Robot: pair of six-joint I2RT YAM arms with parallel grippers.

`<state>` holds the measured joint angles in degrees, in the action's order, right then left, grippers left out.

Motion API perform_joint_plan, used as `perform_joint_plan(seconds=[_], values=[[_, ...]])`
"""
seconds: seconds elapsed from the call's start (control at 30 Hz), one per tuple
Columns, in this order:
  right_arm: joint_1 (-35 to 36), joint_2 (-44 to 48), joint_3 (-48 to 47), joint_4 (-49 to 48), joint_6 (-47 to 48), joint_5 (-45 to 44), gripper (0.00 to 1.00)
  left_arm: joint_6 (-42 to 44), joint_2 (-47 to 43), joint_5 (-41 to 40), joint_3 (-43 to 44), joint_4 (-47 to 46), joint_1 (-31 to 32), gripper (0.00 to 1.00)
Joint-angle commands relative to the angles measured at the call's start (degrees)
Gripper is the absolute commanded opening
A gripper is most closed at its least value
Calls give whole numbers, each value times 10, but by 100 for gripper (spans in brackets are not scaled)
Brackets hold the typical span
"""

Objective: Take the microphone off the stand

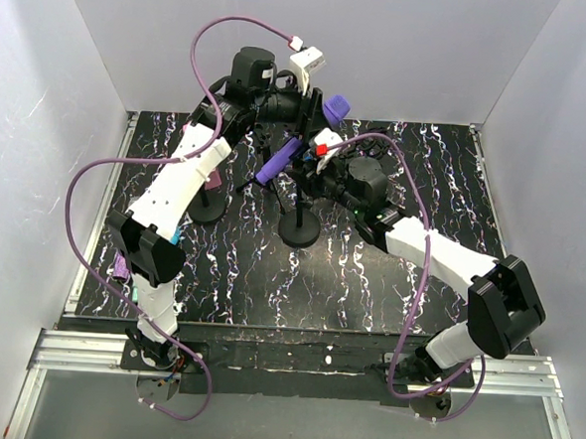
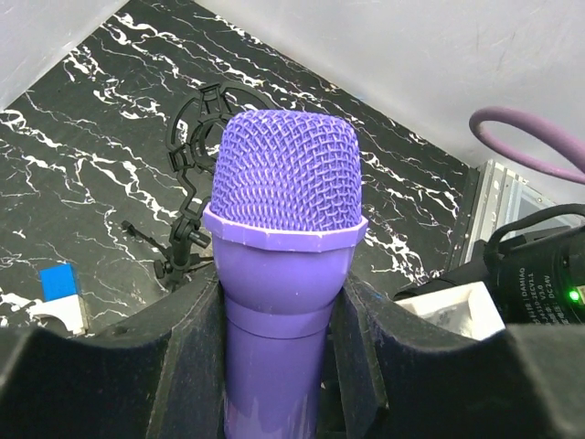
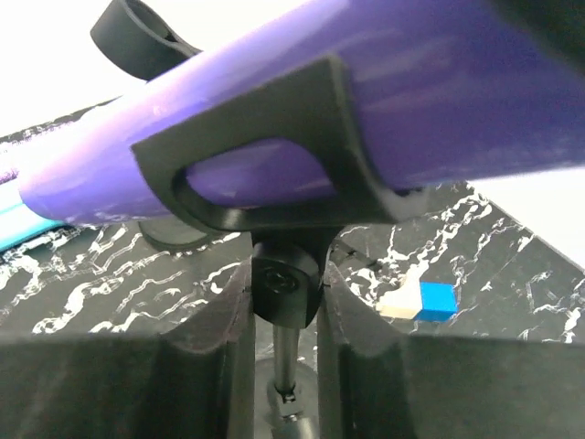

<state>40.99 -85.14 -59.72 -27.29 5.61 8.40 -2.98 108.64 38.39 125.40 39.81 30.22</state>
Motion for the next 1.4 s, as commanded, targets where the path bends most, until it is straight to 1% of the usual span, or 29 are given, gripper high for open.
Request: perform_joint_plan(seconds=[0.0,0.07,0.17,0.2,0.23,0.3,0.33,0.37,0.4,0.43,0.53,0.6,0.63,0.67,0.73,0.77,0.8,0.87,0.93,1.07,1.13,1.17,1.27,1.37], values=[[1,7,-19,-5,-35,-74,2,10,-54,27,48,-10,-2,0],[1,9,-22,27,-49,-101,1,27,-59,19,68,-6,-4,0],[-2,10,-15,58,-52,-107,1,110,-96,39,83,-52,-5,0],[-2,10,-12,63,-64,-110,1,147,-99,24,102,-58,1,0],[-2,9,-13,72,-72,-113,1,175,-91,1,140,-44,5,0],[-1,7,-12,82,-80,-113,1,213,-59,-44,255,1,5,0],[-1,5,-11,84,-79,-109,1,230,-55,-67,284,12,5,0],[-2,2,-12,87,-76,-104,1,250,-59,-87,294,9,5,0],[-2,-2,-12,88,-73,-101,1,280,-69,-96,284,7,5,0],[-2,-5,-12,88,-71,-100,1,335,-78,-109,278,8,6,0],[-2,-10,-18,94,-67,-94,1,405,-82,-196,297,11,5,0],[-3,-11,-23,94,-62,-88,1,461,-92,-242,289,30,5,0],[-2,-10,-28,101,-58,-67,2,485,-105,-269,261,33,1,0],[-5,-5,-34,108,-58,-56,16,506,-126,-304,222,32,-2,0],[-8,7,-50,135,-29,-38,45,528,-176,-397,99,5,-14,0],[-12,14,-60,151,-22,-30,56,529,-201,-440,46,-16,-21,0],[-14,21,-67,169,-7,-8,62,522,-229,-483,-15,-35,-30,0],[-16,41,-76,198,19,36,75,477,-283,-552,-124,-85,-47,0],[-21,61,-77,210,20,38,77,441,-345,-576,-229,-104,-63,0],[-23,92,-87,261,24,24,77,325,-402,-628,-367,-55,-91,0],[-27,109,-88,282,27,20,78,268,-420,-638,-429,-7,-98,0],[-28,117,-88,296,27,19,78,240,-431,-638,-456,9,-101,0],[-30,140,-86,323,34,17,78,200,-476,-584,-529,41,-109,0],[-29,161,-86,347,53,14,78,134,-497,-568,-583,69,-118,0]])
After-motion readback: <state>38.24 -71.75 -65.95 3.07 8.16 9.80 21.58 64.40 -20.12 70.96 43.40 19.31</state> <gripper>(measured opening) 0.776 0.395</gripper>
